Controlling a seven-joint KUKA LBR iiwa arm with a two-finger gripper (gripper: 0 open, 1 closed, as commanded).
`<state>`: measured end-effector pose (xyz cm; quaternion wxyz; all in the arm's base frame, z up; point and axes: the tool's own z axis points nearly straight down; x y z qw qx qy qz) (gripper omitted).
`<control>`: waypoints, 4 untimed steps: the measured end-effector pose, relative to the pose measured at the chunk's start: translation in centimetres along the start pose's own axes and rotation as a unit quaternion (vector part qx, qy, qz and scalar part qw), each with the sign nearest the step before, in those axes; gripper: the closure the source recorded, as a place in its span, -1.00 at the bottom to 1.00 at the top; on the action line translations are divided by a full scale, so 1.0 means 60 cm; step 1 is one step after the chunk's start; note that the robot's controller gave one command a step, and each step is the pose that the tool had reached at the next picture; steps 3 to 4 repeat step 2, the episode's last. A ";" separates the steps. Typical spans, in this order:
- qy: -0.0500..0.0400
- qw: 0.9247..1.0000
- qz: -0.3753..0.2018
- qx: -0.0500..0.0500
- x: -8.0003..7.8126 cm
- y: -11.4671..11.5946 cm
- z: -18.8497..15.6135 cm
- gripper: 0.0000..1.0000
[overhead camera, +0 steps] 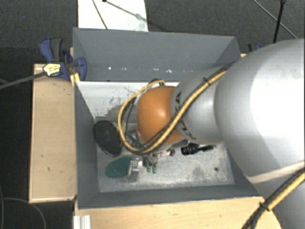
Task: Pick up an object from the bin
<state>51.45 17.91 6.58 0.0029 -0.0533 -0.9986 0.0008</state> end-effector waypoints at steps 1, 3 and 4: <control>-0.002 1.000 0.002 -0.001 -0.001 0.001 -0.006 1.00; -0.007 1.000 0.019 -0.004 0.010 0.055 -0.225 1.00; -0.007 1.000 0.019 -0.004 0.010 0.055 -0.225 1.00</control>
Offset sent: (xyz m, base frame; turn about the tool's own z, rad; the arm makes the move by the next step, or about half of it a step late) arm 0.0000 0.0000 0.0000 0.0000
